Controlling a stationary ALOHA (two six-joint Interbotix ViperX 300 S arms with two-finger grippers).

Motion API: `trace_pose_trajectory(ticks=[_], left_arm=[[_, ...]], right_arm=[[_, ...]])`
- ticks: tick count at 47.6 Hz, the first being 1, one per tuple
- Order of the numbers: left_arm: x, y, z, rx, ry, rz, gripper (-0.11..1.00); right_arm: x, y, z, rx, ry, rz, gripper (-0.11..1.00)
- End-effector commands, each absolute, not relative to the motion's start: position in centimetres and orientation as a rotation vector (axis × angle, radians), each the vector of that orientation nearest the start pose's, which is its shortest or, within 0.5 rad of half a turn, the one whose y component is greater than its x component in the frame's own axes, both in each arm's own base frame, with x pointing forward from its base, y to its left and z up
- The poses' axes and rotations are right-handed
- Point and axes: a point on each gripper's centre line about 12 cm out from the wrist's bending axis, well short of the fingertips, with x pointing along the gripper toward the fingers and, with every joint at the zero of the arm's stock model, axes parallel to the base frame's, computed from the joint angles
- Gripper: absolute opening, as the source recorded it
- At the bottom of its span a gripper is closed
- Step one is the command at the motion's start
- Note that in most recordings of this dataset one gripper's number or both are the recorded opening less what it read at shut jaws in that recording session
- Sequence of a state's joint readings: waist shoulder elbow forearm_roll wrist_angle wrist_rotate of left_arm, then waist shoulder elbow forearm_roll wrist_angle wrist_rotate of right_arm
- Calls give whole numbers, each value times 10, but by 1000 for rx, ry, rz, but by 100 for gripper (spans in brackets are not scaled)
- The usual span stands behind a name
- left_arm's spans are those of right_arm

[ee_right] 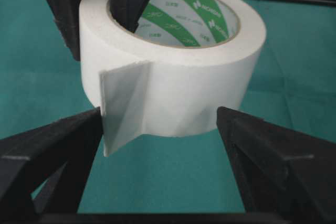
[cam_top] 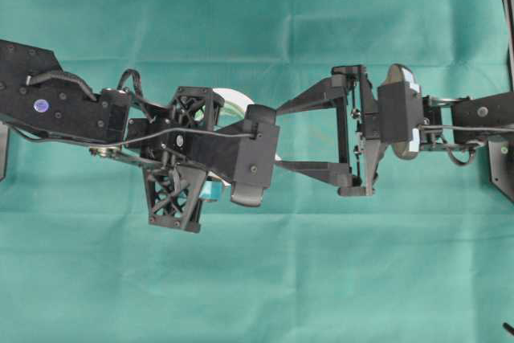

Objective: Peel off the duct tape with your right arm.
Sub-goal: 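Move the open right gripper over the tape's loose end tab, then lower the right gripper onto the tab and pinch it closed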

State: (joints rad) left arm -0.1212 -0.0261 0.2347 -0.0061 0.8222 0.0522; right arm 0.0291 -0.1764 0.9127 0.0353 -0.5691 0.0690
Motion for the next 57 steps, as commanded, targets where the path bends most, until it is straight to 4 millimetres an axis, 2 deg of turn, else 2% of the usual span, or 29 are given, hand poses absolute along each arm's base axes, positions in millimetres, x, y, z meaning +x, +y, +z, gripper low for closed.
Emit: trace_pose_trajectory(ticks=[1,28,33,41,46,57], left_arm=[[401,-52,283,107,978,-145,21],[401,-53,283,110,977,-147,21],[401,-53,282,110,977,-147,21],[401,-53,282,110,979,-147,21],[401,-54,281,110,980,-149,21],[401,-53,282,110,979,-147,21]], right_arm=[[345,8,224,99,126,2,67],[353,8,221,99,134,1,65],[355,8,220,100,136,0,55],[356,8,218,102,142,0,27],[355,8,218,100,143,1,21],[356,8,218,102,142,1,19]])
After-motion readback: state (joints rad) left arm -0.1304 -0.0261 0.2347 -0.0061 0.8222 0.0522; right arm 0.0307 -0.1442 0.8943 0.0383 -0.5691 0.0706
